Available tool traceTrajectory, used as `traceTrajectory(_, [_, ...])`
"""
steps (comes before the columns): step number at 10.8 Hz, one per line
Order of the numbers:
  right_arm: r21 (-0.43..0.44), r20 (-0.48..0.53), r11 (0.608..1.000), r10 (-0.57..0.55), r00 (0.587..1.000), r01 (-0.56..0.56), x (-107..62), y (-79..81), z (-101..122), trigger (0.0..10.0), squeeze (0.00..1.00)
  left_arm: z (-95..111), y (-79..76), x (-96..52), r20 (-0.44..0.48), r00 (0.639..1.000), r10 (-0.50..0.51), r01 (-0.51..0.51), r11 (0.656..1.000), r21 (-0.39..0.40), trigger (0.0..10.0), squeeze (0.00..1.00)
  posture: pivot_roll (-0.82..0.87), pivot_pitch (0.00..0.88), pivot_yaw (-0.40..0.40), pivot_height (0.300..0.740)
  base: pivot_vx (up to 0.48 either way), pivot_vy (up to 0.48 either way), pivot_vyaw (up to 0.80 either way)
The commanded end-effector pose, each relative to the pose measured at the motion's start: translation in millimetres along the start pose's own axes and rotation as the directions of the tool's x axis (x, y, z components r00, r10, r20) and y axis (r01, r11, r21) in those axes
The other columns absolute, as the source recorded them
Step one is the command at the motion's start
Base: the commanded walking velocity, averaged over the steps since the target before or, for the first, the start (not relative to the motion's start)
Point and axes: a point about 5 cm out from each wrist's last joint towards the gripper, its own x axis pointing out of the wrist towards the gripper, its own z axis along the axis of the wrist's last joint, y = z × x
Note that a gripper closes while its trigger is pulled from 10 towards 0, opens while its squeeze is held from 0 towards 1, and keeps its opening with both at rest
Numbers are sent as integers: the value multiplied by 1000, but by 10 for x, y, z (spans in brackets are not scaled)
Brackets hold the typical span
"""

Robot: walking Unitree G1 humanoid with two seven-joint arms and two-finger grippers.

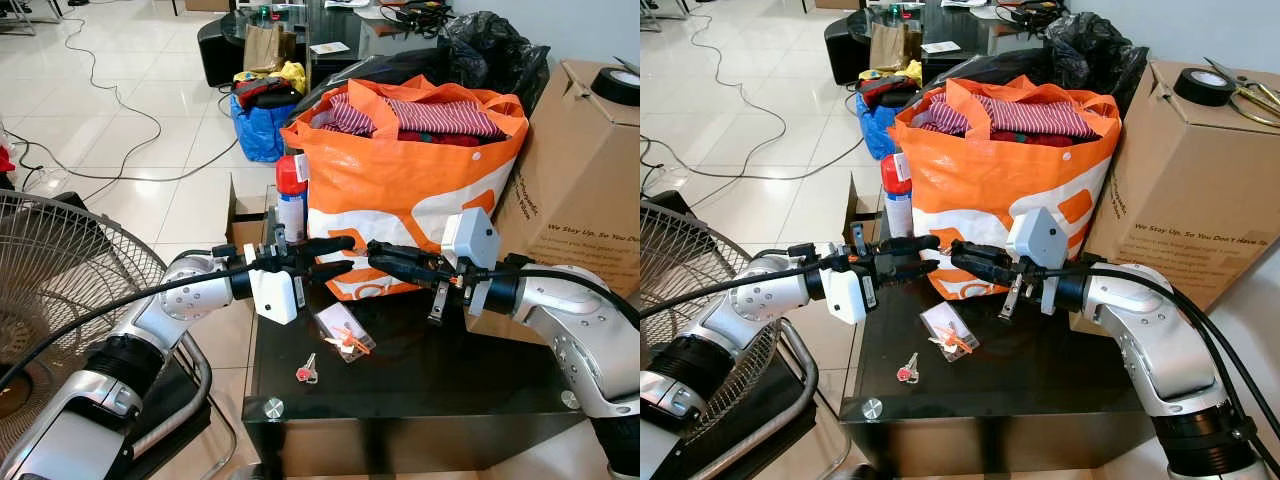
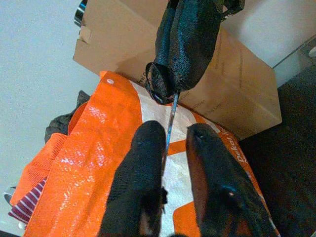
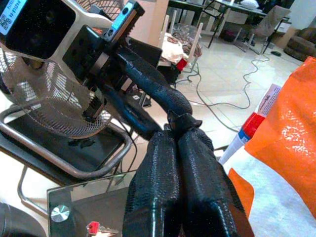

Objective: Hang keys on a hook

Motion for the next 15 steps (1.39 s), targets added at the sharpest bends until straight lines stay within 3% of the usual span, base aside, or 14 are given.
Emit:
traceTrajectory(1, [-29,6,999,15,1000,-14,26,-21,49,0,0,-13,18,-30,-7,1000,-1,1,1000,2,0,0,-50,0,10,740,0,0,0])
traceTrajectory(10, [-32,-4,999,38,999,-38,33,-15,50,0,0,-12,47,6,-2,1000,21,-21,1000,-3,0,0,-50,0,4,740,0,0,0])
traceTrajectory(11, [-38,-10,999,36,999,-37,32,-17,46,1725,0,-9,49,7,-1,1000,23,-23,1000,-2,0,0,-49,0,3,740,0,0,0])
traceTrajectory(12, [-34,-20,999,31,999,-32,34,-19,33,10000,0,-9,55,6,-1,1000,31,-31,999,-7,0,0,-48,0,1,740,0,0,0])
traceTrajectory(13, [-25,-22,999,29,999,-29,31,-22,28,10000,843,-17,63,-1,-7,999,44,-44,999,-19,0,0,-48,0,1,740,0,0,0])
traceTrajectory(14, [-20,-25,1000,23,999,-24,10,-24,28,10000,1000,-39,77,-15,-20,998,64,-65,997,-39,0,0,-53,0,6,740,0,0,0])
traceTrajectory(15, [-20,-27,1000,14,1000,-15,-17,-28,29,10000,1000,-45,87,-20,-24,997,72,-73,996,-44,0,0,-55,0,8,740,0,0,0])
